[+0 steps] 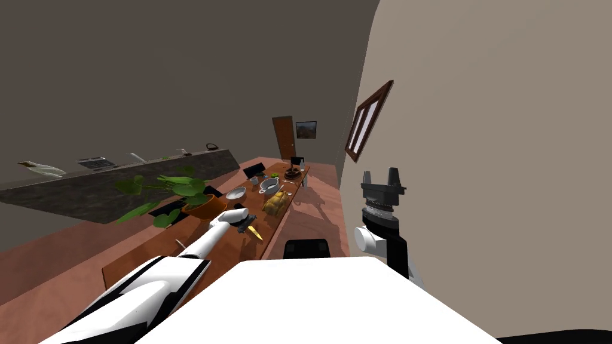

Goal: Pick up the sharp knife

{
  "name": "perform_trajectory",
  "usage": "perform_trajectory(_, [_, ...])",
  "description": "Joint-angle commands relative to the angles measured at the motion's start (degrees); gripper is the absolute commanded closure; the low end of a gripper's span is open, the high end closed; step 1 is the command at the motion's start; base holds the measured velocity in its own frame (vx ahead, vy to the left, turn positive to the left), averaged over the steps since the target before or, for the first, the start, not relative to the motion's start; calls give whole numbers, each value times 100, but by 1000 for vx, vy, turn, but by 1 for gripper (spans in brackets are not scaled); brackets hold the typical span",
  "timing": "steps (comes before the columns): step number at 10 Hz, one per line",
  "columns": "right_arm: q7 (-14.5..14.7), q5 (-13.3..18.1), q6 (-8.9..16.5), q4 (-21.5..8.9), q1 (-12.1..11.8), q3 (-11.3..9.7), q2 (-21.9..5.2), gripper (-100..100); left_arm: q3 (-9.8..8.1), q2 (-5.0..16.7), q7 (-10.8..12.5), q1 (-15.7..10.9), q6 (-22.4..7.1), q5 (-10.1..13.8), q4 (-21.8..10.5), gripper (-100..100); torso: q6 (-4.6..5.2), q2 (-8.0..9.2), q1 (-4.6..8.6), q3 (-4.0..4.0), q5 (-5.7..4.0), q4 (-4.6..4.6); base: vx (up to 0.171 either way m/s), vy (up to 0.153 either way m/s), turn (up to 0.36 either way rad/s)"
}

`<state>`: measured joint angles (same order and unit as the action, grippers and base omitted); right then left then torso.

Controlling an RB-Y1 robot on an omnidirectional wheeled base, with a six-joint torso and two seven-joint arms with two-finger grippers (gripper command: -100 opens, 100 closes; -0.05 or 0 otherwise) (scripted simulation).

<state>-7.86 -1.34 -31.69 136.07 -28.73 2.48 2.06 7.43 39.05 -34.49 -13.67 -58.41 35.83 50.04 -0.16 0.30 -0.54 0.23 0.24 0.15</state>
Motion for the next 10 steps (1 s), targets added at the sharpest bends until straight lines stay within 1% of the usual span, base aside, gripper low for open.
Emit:
perform_trajectory(1, [0, 0, 0, 0, 0, 0, 0, 0, 7, -4, 183, 22, -11, -19, 36, -100, 0, 0, 0, 0, 0, 0, -33, 51, -2])
perform_trajectory(2, [0, 0, 0, 0, -1, 0, 0, 0, 57, -34, 405, 104, -72, -133, 197, -100, -2, -15, 8, -8, -1, -3, -64, 81, -268])
perform_trajectory(3, [0, 0, 0, 0, 1, 0, 0, 0, 57, -34, 550, 104, -72, -133, 197, -100, 6, -9, 1, -6, 0, -2, -79, 89, -215])
perform_trajectory(4, [0, 0, 0, 0, 0, 0, 0, 0, 57, -34, 612, 104, -72, -133, 197, -100, 0, -6, -2, -3, 1, -1, -39, 38, 5])
perform_trajectory(5, [0, 0, 0, 0, -1, 0, 0, 0, 106, -65, 836, 186, -133, -247, 357, -100, -3, -16, 11, -9, -2, -3, -79, 55, -336])
perform_trajectory(6, [0, 0, 0, 0, 1, -1, 0, 0, 106, -65, 1000, 186, -133, -247, 357, -100, 7, -6, 10, -4, -2, -2, -78, 83, -167])
perform_trajectory(7, [0, 0, 0, 0, -1, 0, 0, 0, 155, -95, 1173, 268, -194, -361, 517, -100, -3, -6, 0, -3, 0, -1, -124, 104, -274])
perform_trajectory(8, [0, 0, 0, 0, 1, 0, 0, 0, 155, -95, 1338, 268, -194, -361, 517, -100, 3, 8, -8, 4, 2, 1, -114, 80, -160])
perform_trajectory(9, [0, 0, 0, 0, 0, 0, 0, 0, 155, -95, 1470, 268, -194, -361, 517, -100, -3, 6, -3, 4, 1, 2, -45, 28, 14])
perform_trajectory(10, [0, 0, 0, 0, -1, 0, 0, 0, 205, -125, 1653, 350, -255, -475, 678, -100, -4, -12, 11, -6, -2, -2, -87, 41, -310])
